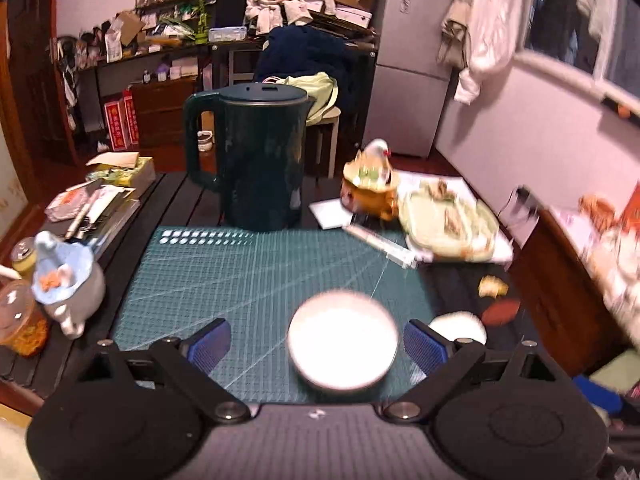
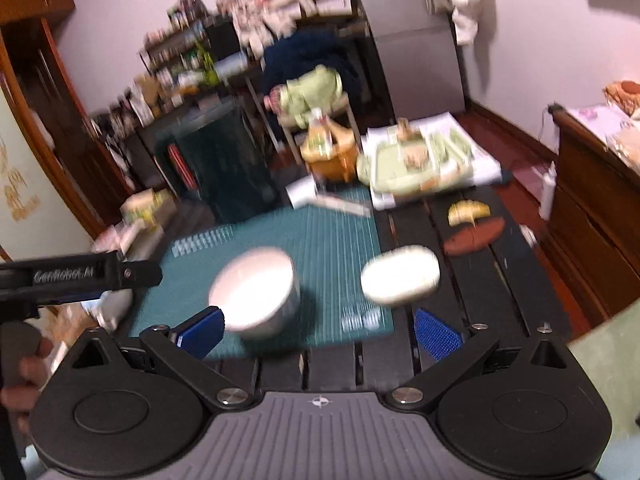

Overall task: Clean bowl
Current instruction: 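Move both tools toward the white bowl and sponge on the mat, then grasp the white sponge with the right gripper while the left gripper approaches the bowl rim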

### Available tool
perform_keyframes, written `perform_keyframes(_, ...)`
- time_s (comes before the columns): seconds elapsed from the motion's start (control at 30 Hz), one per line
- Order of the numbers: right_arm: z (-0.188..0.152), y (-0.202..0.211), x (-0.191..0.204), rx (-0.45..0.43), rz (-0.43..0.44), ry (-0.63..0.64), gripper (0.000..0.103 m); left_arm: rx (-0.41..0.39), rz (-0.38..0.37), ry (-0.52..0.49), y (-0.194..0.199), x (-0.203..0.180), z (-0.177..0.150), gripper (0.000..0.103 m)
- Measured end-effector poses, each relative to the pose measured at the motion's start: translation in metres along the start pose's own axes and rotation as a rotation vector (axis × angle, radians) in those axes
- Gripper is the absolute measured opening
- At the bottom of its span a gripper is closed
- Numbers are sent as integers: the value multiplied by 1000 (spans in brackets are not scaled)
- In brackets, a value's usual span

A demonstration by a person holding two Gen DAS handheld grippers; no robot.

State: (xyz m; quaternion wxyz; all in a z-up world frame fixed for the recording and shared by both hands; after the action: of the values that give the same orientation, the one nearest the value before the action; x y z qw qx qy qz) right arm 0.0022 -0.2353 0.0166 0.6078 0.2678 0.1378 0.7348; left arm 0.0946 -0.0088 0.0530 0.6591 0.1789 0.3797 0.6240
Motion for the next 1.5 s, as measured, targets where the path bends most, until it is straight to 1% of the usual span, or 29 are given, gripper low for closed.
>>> perform_keyframes(0.03,3,0,-2,-20,10,-16,102,12,-22,40,-8,3,8,94)
perform_keyframes(0.1,15,-7,-14,-19,44,-63,102,23,-75,108,-21,9,17,94)
perform_keyframes(0.2,33,-20,-32,3,115,-64,102,70,-90,203,-50,24,19,94)
perform_keyframes(0.23,38,-23,-36,9,125,-63,102,104,-65,206,-63,30,18,94)
perform_keyframes(0.27,44,-30,-42,21,112,-67,102,129,-49,197,-76,35,16,94)
perform_keyframes(0.33,55,-46,-57,45,65,-79,102,128,-18,174,-89,44,11,92)
perform_keyframes(0.37,60,-55,-64,41,41,-71,102,112,20,146,-98,50,8,92)
perform_keyframes(0.4,66,-67,-72,33,18,-55,102,109,28,137,-101,51,6,91)
perform_keyframes(0.43,70,-75,-76,28,13,-46,102,112,32,125,-107,56,4,89)
perform_keyframes(0.47,71,-88,-81,59,22,-45,102,133,18,140,-114,61,3,88)
perform_keyframes(0.53,72,-122,-95,167,38,-57,102,190,-23,194,-124,69,2,88)
perform_keyframes(0.57,68,-138,-103,229,36,-73,102,222,-62,231,-129,74,0,87)
perform_keyframes(0.6,65,-148,-109,266,34,-82,98,227,-69,237,-131,75,0,83)
perform_keyframes(0.63,63,-153,-111,285,32,-86,94,248,-90,253,-136,77,-2,78)
perform_keyframes(0.7,47,-173,-128,351,37,-145,78,268,-94,262,-140,77,-2,75)
perform_keyframes(0.8,32,-180,-135,392,51,-183,70,297,-73,272,-147,76,-6,75)
perform_keyframes(0.93,20,-189,-137,437,47,-188,69,305,-55,249,-151,73,-9,75)
perform_keyframes(1.0,14,-193,-137,463,40,-182,61,310,-52,249,-152,72,-10,75)
perform_keyframes(1.03,12,-195,-138,474,35,-178,59,314,-54,256,-153,72,-11,75)
perform_keyframes(1.1,7,-200,-138,497,19,-166,42,321,-45,272,-156,73,-12,75)
perform_keyframes(1.13,4,-202,-138,502,17,-163,38,324,-42,277,-157,74,-13,75)
perform_keyframes(1.2,3,-204,-137,500,24,-162,35,334,-40,285,-159,74,-15,75)
perform_keyframes(1.23,2,-205,-137,499,27,-161,31,339,-42,292,-159,75,-17,75)
perform_keyframes(1.27,1,-206,-136,495,26,-154,22,343,-49,297,-160,74,-18,75)
perform_keyframes(1.33,-1,-206,-134,486,18,-139,18,352,-64,306,-162,72,-21,75)
perform_keyframes(1.4,1,-202,-134,467,4,-142,11,358,-67,313,-163,71,-23,75)
perform_keyframes(1.47,8,-193,-134,421,26,-178,9,363,-72,341,-163,73,-24,67)
perform_keyframes(1.5,13,-187,-134,393,40,-196,7,366,-74,348,-164,73,-24,54)
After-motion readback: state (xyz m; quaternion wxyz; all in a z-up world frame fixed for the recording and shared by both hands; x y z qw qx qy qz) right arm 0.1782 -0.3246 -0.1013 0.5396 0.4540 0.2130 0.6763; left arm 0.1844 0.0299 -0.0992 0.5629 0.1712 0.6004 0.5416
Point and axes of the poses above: each gripper's, at about its wrist camera, not at the fingertips, and y roughly against the way its jaws point, x to its left, z to its top, the point moved 4 cm from there along -y, roughly the way its jaws point, and after that the axes turned 12 degrees about y, right-handed, at the moved point
